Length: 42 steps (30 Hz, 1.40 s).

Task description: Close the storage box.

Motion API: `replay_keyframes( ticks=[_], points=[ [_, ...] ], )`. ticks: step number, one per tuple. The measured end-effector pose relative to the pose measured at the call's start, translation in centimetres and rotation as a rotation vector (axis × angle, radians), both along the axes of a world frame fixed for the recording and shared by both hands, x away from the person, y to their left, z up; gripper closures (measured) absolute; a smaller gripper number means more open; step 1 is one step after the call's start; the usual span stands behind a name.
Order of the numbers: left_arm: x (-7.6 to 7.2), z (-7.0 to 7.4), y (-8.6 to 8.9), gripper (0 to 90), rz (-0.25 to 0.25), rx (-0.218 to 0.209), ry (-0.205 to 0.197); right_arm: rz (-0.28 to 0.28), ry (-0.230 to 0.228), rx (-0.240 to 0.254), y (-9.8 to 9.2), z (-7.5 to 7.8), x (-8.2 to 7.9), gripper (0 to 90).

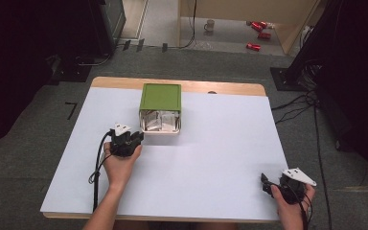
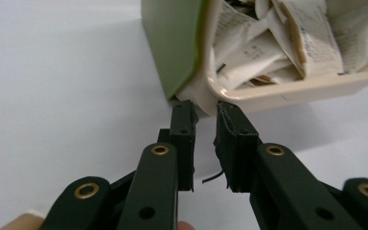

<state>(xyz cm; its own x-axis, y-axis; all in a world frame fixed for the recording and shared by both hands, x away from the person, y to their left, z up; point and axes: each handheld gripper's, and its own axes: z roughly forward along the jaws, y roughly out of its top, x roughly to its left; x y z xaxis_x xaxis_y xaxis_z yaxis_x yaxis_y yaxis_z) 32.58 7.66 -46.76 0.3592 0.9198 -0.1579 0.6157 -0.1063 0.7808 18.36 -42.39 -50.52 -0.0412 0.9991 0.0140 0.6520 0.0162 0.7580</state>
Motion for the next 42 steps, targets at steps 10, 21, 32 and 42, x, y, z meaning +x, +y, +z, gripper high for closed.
replay_keyframes(
  ticks=[10, 21, 32, 42],
  points=[
    [0.4, 0.2, -0.1, 79.8, 0.019, 0.004, -0.005, 0.0, 0.001, 0.0, 0.0, 0.0, 0.0, 17.8],
    [0.6, 0.1, -0.8, 77.2, -0.003, -0.005, 0.0, -0.001, 0.001, 0.0, 0.0, 0.0, 0.0, 17.7],
    [1.1, 0.3, -1.2, 77.1, 0.016, 0.004, 0.005, 0.0, 0.001, 0.0, 0.0, 0.0, 0.0, 17.8],
    [0.8, 0.1, -0.9, 64.4, -0.035, 0.039, -0.004, 0.0, 0.0, 0.001, 0.0, 0.0, 0.0, 17.8]
  ],
)
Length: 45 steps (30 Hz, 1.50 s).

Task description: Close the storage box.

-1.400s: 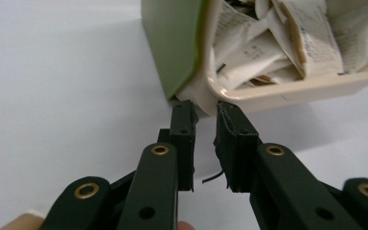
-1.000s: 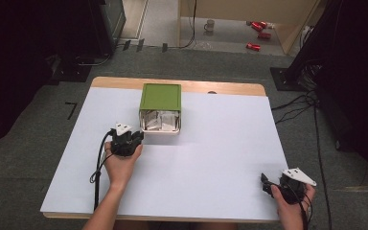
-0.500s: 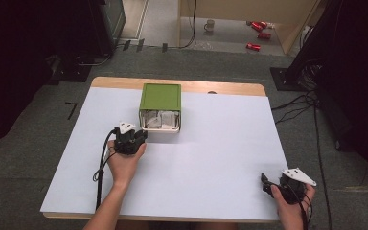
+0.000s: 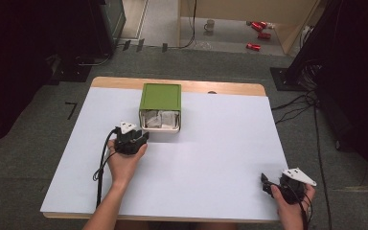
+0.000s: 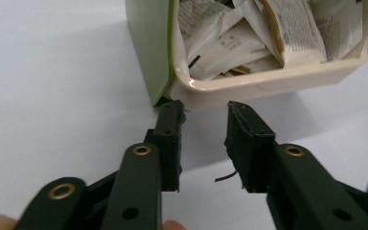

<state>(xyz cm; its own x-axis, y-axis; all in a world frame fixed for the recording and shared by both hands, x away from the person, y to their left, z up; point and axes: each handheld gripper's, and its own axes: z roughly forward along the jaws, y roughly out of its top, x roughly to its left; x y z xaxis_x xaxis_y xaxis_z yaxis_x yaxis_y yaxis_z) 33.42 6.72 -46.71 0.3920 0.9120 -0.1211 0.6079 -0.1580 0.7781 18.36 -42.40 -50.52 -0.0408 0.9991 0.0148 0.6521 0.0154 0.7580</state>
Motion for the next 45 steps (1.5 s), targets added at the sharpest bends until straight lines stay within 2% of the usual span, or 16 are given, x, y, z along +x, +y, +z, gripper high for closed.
replay_keyframes(
  ticks=[3, 7, 10, 15, 17, 19, 22, 26, 38, 45],
  points=[
    [-0.3, -0.1, 0.7, 54.6, -0.01, 0.023, -0.006, 0.0, 0.0, 0.0, 0.0, 0.0, 0.0, 17.7],
    [-0.6, 0.1, 2.0, 43.4, 0.003, -0.007, 0.02, 0.0, 0.001, -0.001, 0.0, 0.0, 0.0, 17.7],
    [-1.0, 0.3, 3.1, 31.7, 0.008, -0.02, 0.038, -0.001, 0.001, 0.001, 0.0, 0.0, 0.0, 17.7],
    [-1.8, 0.6, 4.3, 9.5, 0.022, 0.018, 0.047, -0.001, 0.002, 0.001, 0.0, 0.0, 0.0, 17.8],
    [-2.1, 0.7, 4.9, 1.8, 0.018, 0.006, 0.054, -0.001, 0.001, -0.001, 0.0, 0.0, 0.0, 17.7],
    [-2.6, 0.7, 5.5, 0.0, -0.005, 0.003, 0.047, -0.001, 0.001, -0.001, 0.0, 0.0, 0.0, 17.7],
    [-3.1, 0.5, 6.6, 0.0, 0.006, -0.015, 0.057, -0.001, 0.001, -0.001, 0.0, 0.0, 0.0, 17.8],
    [-3.9, 0.2, 7.9, 0.0, 0.023, -0.011, 0.062, -0.001, 0.003, -0.001, 0.1, 0.0, 0.0, 17.8],
    [-5.9, -0.8, 11.4, 0.0, 0.078, 0.046, 0.068, -0.002, 0.003, 0.0, 0.1, 0.0, 0.0, 17.8],
    [-6.7, -1.5, 13.4, 0.0, 0.09, 0.087, 0.081, -0.002, 0.003, 0.0, 0.1, 0.0, 0.0, 17.8]
  ],
)
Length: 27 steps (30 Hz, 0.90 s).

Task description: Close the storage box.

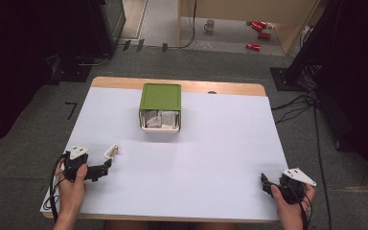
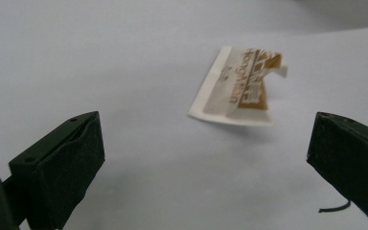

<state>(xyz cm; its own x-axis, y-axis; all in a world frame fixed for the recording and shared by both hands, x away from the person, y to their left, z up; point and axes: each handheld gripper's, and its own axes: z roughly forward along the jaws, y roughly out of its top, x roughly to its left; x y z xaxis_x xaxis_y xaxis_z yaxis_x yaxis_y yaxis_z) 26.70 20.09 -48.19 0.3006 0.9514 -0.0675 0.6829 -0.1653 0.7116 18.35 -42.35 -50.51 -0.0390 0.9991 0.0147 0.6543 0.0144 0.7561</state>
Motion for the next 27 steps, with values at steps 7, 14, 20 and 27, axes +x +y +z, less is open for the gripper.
replay_keyframes(
  ticks=[7, 14, 20, 27],
  points=[
    [-0.1, -0.8, 1.1, 0.0, -0.011, 0.064, 0.012, 0.001, 0.0, -0.001, 0.0, 0.0, 0.0, 17.8],
    [0.1, -1.5, 1.0, 0.0, -0.03, 0.101, 0.024, 0.0, 0.0, -0.001, 0.0, 0.0, 0.0, 17.8],
    [0.0, -1.6, 0.9, 0.0, -0.032, 0.109, 0.019, 0.001, -0.001, -0.002, 0.0, 0.0, 0.0, 17.8],
    [0.0, -1.6, 1.0, 0.0, -0.032, 0.104, 0.022, 0.0, -0.001, -0.001, 0.0, 0.0, 0.0, 17.8]
  ],
)
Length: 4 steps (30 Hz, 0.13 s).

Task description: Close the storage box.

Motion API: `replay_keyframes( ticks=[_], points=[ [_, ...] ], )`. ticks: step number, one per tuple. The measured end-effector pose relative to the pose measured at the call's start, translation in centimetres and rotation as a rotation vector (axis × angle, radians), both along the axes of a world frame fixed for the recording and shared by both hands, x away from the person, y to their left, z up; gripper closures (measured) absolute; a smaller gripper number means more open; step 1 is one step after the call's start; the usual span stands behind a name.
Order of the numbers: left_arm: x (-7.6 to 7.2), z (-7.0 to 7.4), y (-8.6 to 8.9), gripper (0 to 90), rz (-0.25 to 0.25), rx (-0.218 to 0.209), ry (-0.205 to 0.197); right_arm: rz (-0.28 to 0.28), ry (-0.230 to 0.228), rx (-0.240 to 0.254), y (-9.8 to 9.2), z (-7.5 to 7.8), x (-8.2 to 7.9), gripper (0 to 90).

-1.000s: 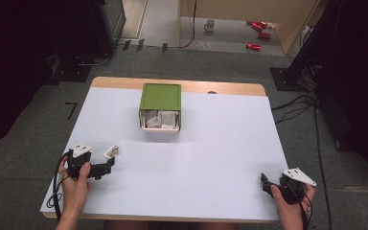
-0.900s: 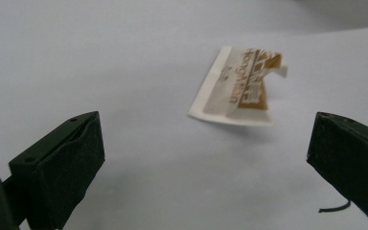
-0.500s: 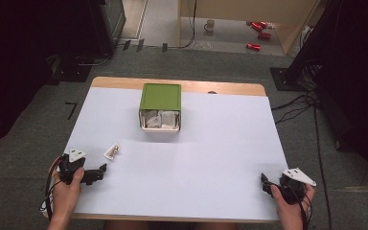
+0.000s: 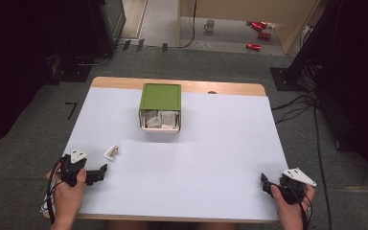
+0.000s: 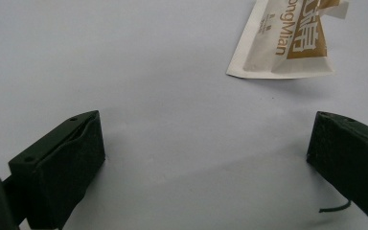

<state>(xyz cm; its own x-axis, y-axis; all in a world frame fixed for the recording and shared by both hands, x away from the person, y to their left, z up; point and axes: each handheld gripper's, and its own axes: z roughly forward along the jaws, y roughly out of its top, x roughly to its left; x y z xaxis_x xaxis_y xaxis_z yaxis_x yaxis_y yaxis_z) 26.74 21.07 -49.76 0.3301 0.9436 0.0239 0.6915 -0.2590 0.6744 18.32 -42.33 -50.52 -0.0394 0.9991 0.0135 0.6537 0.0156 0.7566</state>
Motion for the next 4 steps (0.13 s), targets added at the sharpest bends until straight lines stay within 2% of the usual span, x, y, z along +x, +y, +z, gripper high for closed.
replay_keyframes(
  ticks=[4],
  points=[
    [-0.05, 0.01, -0.1, 0.0, 0.009, 0.0, -0.002, 0.0, 0.001, 0.0, -0.01, 0.0, 0.02, 17.8]
  ],
)
